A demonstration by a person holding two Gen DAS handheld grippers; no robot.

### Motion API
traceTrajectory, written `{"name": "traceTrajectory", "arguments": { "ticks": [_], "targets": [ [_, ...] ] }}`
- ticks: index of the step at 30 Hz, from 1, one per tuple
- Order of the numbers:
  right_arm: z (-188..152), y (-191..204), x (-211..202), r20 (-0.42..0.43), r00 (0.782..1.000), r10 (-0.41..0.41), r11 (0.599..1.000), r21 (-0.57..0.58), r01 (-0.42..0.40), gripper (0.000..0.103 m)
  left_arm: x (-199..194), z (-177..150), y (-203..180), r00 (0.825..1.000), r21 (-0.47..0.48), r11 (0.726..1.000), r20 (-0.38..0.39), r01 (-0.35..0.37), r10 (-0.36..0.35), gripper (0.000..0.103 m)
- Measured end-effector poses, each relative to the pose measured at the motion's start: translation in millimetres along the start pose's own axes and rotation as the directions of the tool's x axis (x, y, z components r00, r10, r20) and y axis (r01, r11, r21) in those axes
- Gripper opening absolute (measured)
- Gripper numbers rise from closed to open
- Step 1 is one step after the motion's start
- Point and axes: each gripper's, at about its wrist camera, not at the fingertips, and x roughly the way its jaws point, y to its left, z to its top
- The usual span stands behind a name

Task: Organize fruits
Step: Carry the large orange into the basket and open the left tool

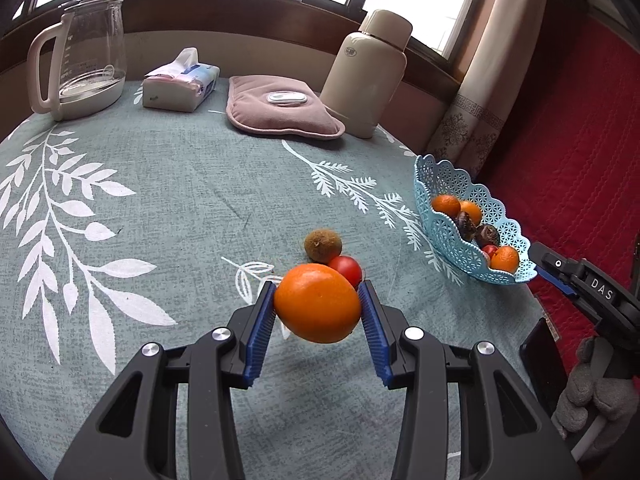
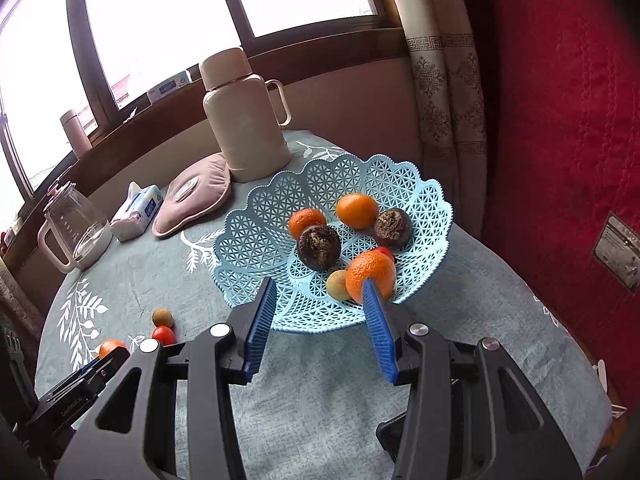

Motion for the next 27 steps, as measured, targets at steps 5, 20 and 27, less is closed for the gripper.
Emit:
{"name": "traceTrajectory", "arguments": {
  "ticks": [5, 20, 27],
  "targets": [
    [0.0, -10.9, -5.2, 0.007, 1.0, 0.019, 1.0, 0.018, -0.019, 0.046, 2.9, 12.6, -28.6, 0.999, 0.037, 0.998, -0.001, 0.041, -0.041, 0.043],
    [0.7, -47.5, -8.7, 0.014, 0.999, 0.05, 0.996, 0.075, -0.051, 0.046, 33.3, 44.7, -116.9, 0.993, 0.177, 0.977, -0.019, 0.121, -0.12, 0.043],
    [1.6, -54.7, -6.8, 0.01, 0.998, 0.066, 0.994, 0.087, -0.066, 0.047, 50.1, 50.4, -137.6, 0.99, 0.21, 0.968, -0.025, 0.139, -0.137, 0.043]
  ]
}}
